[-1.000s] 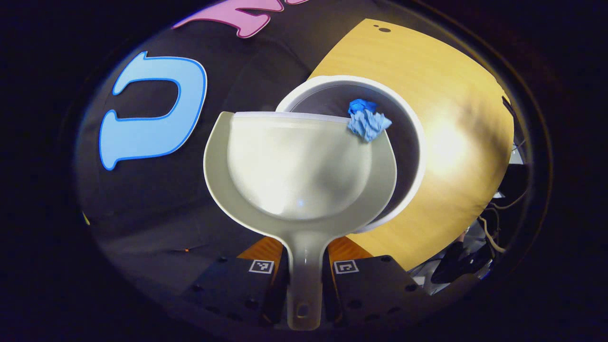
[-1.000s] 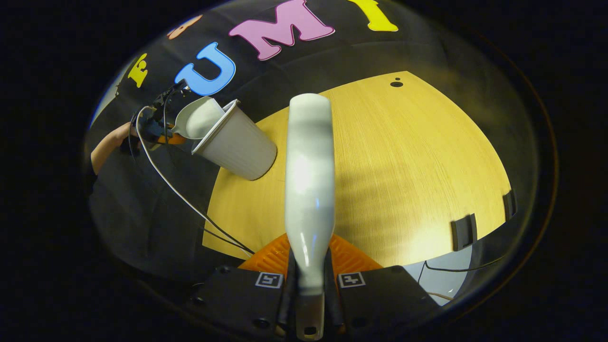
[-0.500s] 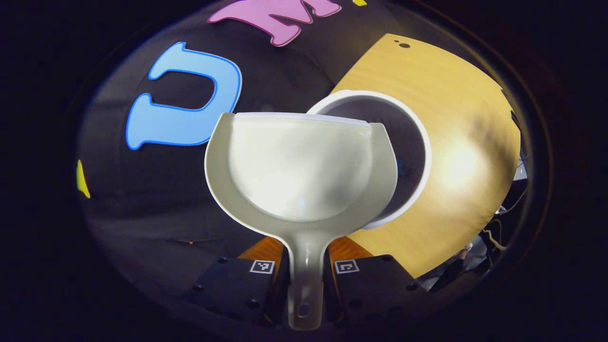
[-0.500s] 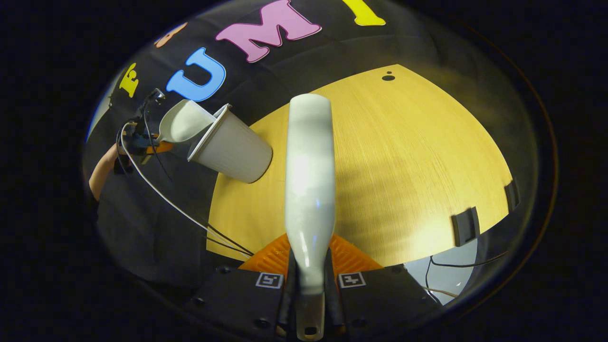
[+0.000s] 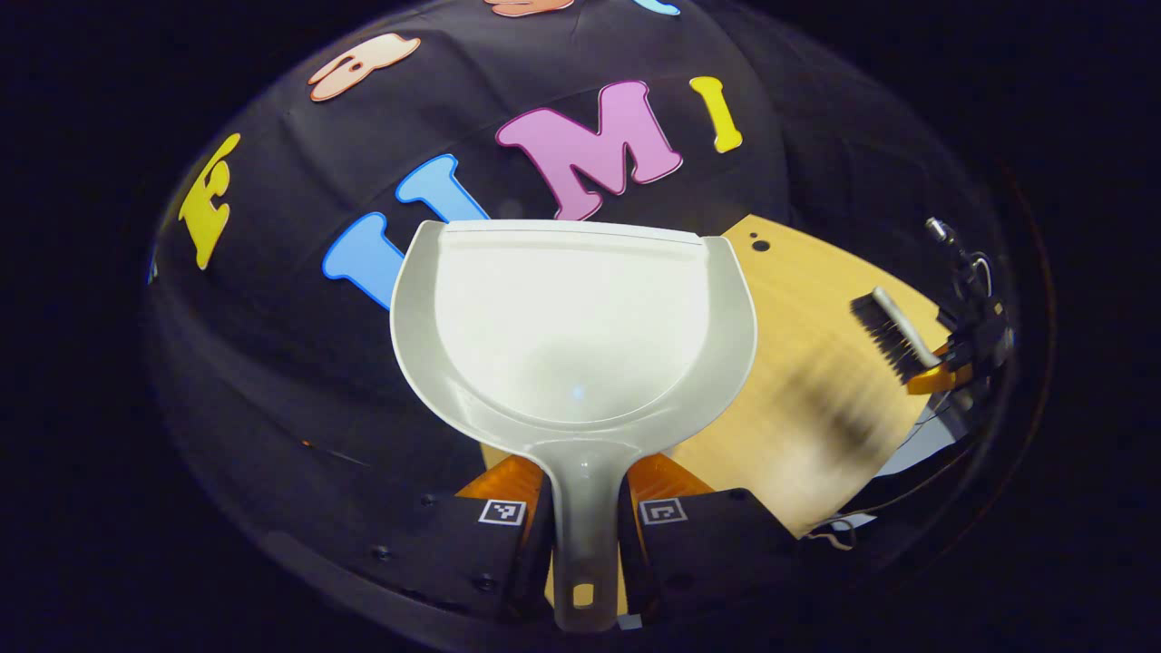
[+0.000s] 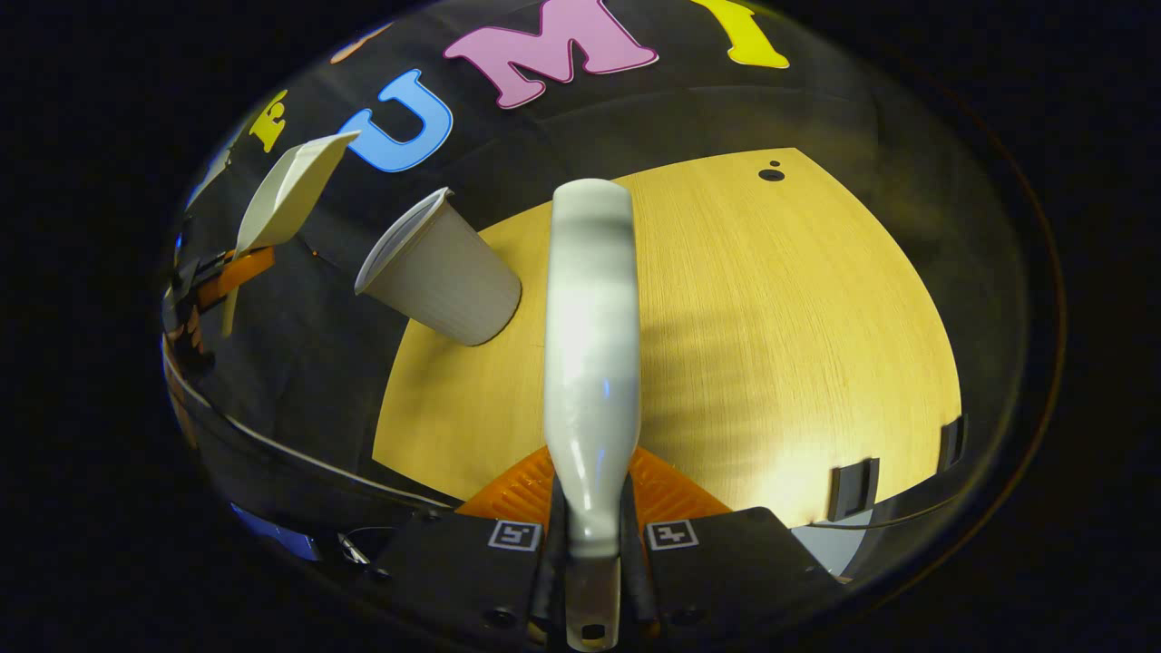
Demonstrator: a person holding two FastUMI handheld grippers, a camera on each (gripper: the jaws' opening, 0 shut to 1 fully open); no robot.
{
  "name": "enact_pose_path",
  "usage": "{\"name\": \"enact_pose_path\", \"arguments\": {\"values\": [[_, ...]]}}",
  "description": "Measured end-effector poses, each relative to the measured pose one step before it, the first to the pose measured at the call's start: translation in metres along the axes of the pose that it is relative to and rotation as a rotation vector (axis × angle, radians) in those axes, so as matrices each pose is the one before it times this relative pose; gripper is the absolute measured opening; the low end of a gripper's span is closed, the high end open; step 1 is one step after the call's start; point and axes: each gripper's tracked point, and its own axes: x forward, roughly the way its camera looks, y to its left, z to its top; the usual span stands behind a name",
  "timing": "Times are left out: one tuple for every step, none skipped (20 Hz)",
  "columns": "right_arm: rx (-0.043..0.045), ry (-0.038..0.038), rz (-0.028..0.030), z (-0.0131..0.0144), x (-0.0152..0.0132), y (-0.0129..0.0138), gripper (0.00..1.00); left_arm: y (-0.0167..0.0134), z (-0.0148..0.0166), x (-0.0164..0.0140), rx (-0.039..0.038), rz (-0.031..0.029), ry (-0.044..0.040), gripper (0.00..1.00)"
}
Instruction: Pick up the small broom and dustpan from the desktop, sweep the trash into the dustpan with the broom, and then empty the trash into the garbage bin.
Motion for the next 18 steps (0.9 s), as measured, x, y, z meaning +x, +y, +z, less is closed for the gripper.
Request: {"name": "enact_pose_path", "arguments": {"values": [[-0.00415, 0.00901, 0.00108, -0.00076, 0.00031, -0.00026, 0.28, -0.00578, -0.00334, 0.00232, -0.04615, -0.08482, -0.00853, 0.29], [-0.00856, 0.01083, -0.00731, -0.00234, 0.00106, -0.00372, 0.28, -0.00581, -0.00411, 0.00481, -0.04436, -0.06974, 0.00107, 0.29], [-0.01193, 0.01573, -0.01109, -0.00359, 0.00103, -0.00504, 0.28, -0.00253, -0.00218, -0.00098, -0.03444, -0.05389, 0.00252, 0.29], [-0.00986, 0.02433, -0.01173, -0.00707, 0.0017, -0.00485, 0.28, -0.00181, -0.00332, 0.00212, -0.0446, -0.04487, 0.00407, 0.29], [-0.00446, 0.02417, -0.00712, -0.00751, 0.00222, -0.00458, 0.28, -0.00199, -0.00329, 0.00394, -0.04528, -0.03426, 0.00477, 0.29], [-0.0008, 0.0206, -0.00261, -0.00564, 0.00281, -0.00373, 0.28, -0.00127, -0.00864, 0.00667, -0.04439, -0.02606, 0.01668, 0.29], [0.0009, 0.01766, -0.00182, -0.00549, 0.00416, -0.00297, 0.28, -0.00139, -0.01312, 0.00711, -0.03913, -0.00906, 0.02476, 0.3], [-0.0026, 0.01552, -0.00515, -0.00369, 0.00427, -0.00411, 0.28, 0.00193, -0.00733, 0.00512, -0.02679, 0.00645, 0.02031, 0.29], [-0.00472, 0.01993, -0.00717, -0.00519, 0.00465, -0.004, 0.28, -0.00269, -0.01139, 0.00884, -0.02388, 0.00604, 0.01528, 0.29], [-0.00601, 0.0192, -0.00334, -0.00473, 0.00623, -0.0026, 0.28, -0.00096, -0.01049, 0.00847, -0.0297, 0.00116, 0.01357, 0.29], [-0.00773, 0.01542, -0.00562, -0.00247, 0.00783, -0.00291, 0.28, -0.00327, -0.00975, 0.00689, -0.04154, -0.00465, 0.02137, 0.29], [-0.00709, 0.0124, -0.01215, -0.0016, 0.00657, -0.00293, 0.28, -0.00202, -0.00832, 0.00828, -0.05005, -0.00564, 0.0239, 0.3], [-0.00745, 0.01019, -0.00825, -0.00185, 0.00869, -0.00345, 0.28, -0.00119, -0.00693, 0.00946, -0.04879, -0.00045, 0.02156, 0.3], [-0.00763, 0.01101, -0.00426, -0.00063, 0.01002, -0.00229, 0.28, 0.00167, -0.00422, 0.00969, -0.04799, 0.01122, 0.01774, 0.3], [-0.01019, 0.0162, -0.00752, -0.00066, 0.00998, -0.00129, 0.28, 0.00141, -0.00188, 0.01232, -0.03221, 0.01736, 0.01176, 0.29], [-0.00824, 0.01942, -0.00935, 0.00099, 0.00953, -0.00058, 0.28, 0.00293, 0.00118, 0.01074, -0.03087, 0.01993, 0.01767, 0.3], [-0.00796, 0.0146, -0.01206, 0.00231, 0.0109, -0.00108, 0.28, 0.00586, 0.00378, 0.00354, -0.02151, 0.01464, 0.02148, 0.31], [-0.00254, 0.01611, -0.01334, 0.00091, 0.01105, -0.00169, 0.29, 0.00057, 0.00159, -0.00078, -0.02906, 0.01262, 0.02171, 0.3]]}}
